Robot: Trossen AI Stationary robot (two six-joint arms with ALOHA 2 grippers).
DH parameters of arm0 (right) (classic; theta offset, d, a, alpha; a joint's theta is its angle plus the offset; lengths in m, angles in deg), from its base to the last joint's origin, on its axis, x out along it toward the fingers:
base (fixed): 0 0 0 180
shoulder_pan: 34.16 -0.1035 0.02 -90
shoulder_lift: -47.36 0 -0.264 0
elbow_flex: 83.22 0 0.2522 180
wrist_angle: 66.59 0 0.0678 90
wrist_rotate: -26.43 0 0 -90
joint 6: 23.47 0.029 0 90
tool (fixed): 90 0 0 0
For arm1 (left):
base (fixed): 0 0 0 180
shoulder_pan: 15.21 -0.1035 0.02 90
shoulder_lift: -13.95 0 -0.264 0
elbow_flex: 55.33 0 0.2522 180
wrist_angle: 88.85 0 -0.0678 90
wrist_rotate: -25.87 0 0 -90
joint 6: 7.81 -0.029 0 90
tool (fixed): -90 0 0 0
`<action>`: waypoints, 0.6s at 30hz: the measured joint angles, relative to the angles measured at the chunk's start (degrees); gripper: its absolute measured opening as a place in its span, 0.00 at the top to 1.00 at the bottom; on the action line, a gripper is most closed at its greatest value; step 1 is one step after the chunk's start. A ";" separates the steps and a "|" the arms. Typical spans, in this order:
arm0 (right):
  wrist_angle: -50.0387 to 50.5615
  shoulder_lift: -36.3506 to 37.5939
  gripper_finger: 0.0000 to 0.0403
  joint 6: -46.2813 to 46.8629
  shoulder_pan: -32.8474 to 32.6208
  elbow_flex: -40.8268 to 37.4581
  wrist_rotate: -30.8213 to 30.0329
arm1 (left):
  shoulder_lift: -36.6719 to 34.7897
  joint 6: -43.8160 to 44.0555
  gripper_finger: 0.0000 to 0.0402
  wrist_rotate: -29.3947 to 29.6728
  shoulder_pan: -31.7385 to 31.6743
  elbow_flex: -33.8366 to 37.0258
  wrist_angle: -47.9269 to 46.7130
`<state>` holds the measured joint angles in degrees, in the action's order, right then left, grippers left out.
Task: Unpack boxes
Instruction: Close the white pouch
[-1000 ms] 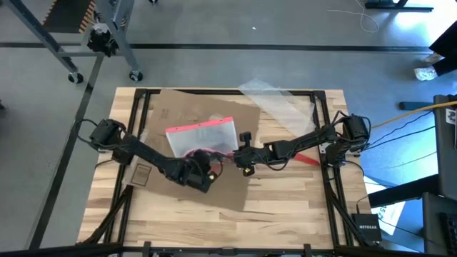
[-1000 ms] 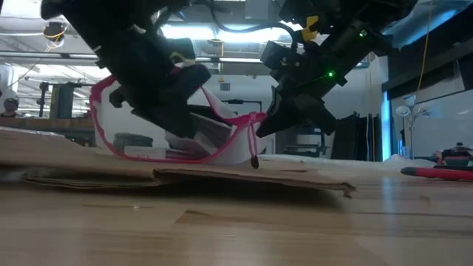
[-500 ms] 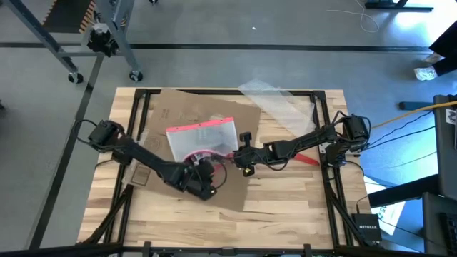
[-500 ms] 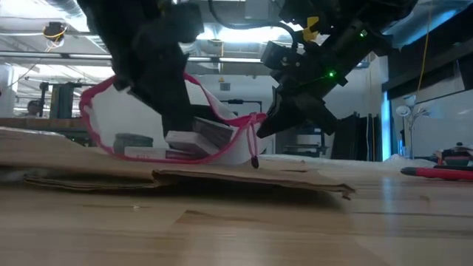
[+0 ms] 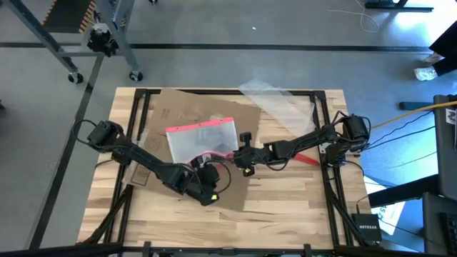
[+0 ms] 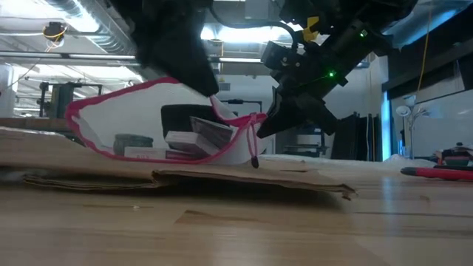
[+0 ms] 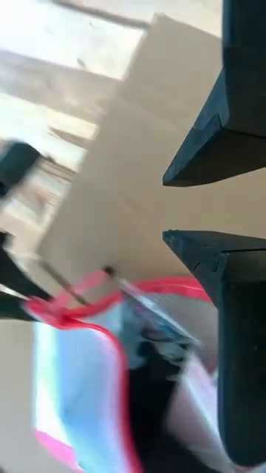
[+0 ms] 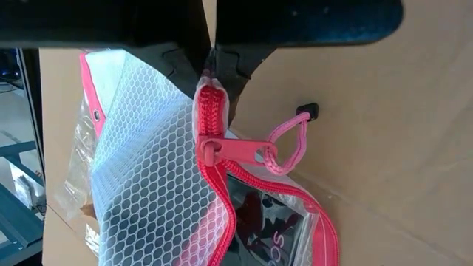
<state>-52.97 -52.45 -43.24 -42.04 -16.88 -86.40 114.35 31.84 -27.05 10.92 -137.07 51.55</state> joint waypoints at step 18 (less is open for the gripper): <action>0.00 0.02 1.00 0.00 0.02 -0.02 0.00 | 0.20 -8.63 0.75 1.53 -4.52 0.02 4.06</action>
<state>-52.97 -52.44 -43.24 -42.02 -16.90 -86.40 114.55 23.21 -25.52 6.40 -137.05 55.61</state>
